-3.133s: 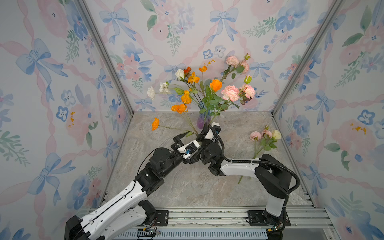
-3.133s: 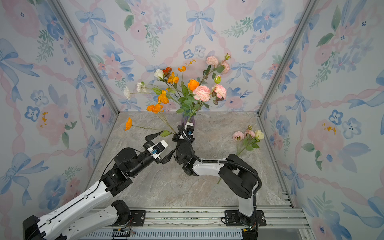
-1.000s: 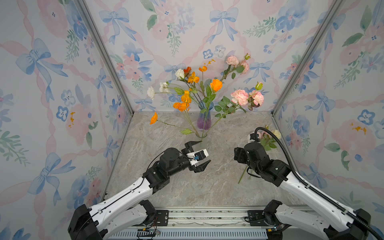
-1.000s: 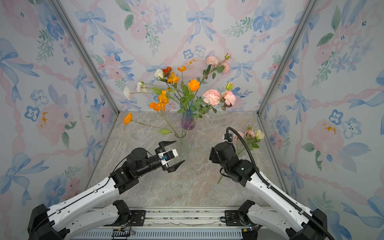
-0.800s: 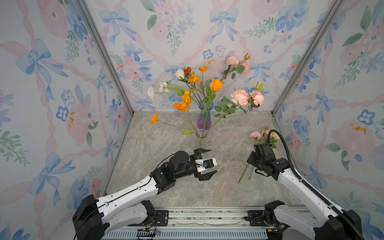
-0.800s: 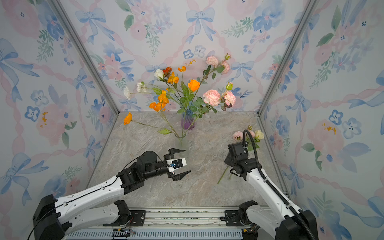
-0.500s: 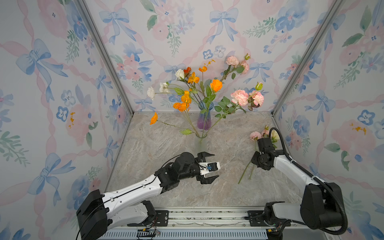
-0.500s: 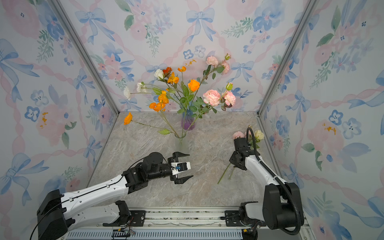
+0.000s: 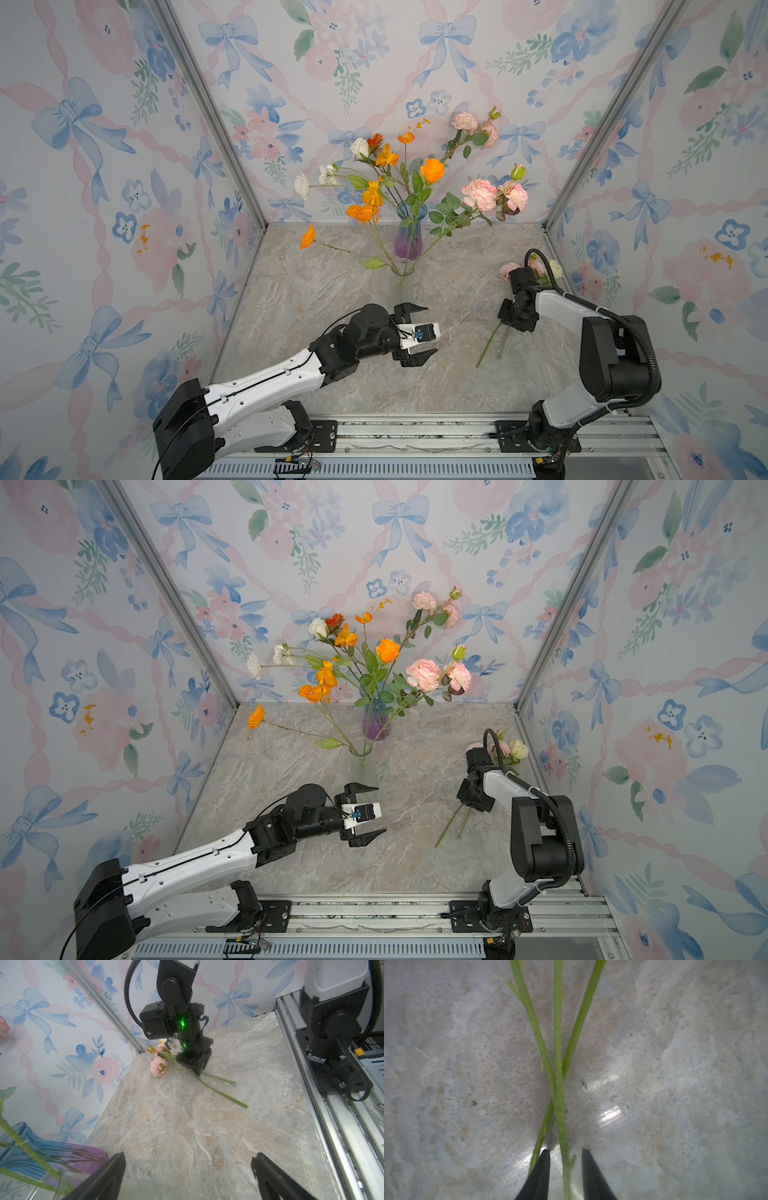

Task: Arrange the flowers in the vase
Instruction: 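Close the right gripper on the last pink and cream rose stems and lift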

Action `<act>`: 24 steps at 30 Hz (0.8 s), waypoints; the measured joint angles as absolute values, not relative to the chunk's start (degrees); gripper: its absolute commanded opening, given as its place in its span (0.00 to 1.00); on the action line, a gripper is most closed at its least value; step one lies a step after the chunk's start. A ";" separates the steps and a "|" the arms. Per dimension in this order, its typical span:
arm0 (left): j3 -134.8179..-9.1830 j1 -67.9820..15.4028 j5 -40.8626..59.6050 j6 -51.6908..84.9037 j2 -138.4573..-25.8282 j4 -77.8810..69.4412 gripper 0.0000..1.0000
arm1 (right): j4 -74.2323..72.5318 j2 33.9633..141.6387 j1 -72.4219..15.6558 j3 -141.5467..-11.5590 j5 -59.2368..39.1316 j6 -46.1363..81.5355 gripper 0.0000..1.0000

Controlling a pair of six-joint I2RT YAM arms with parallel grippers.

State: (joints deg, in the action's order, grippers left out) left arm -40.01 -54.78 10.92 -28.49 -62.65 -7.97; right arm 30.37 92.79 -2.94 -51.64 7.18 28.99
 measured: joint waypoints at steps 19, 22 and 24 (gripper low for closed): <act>-40.01 -54.78 10.68 -28.49 -62.65 -7.95 0.98 | 30.00 93.65 -2.94 -51.75 6.37 27.83 0.11; -40.01 -54.78 10.48 -28.49 -62.65 -7.95 0.98 | 30.17 93.14 -2.92 -51.70 6.26 27.81 0.10; -40.01 -54.78 10.48 -28.49 -62.65 -7.95 0.98 | 30.44 92.07 -2.94 -51.68 5.93 27.77 0.08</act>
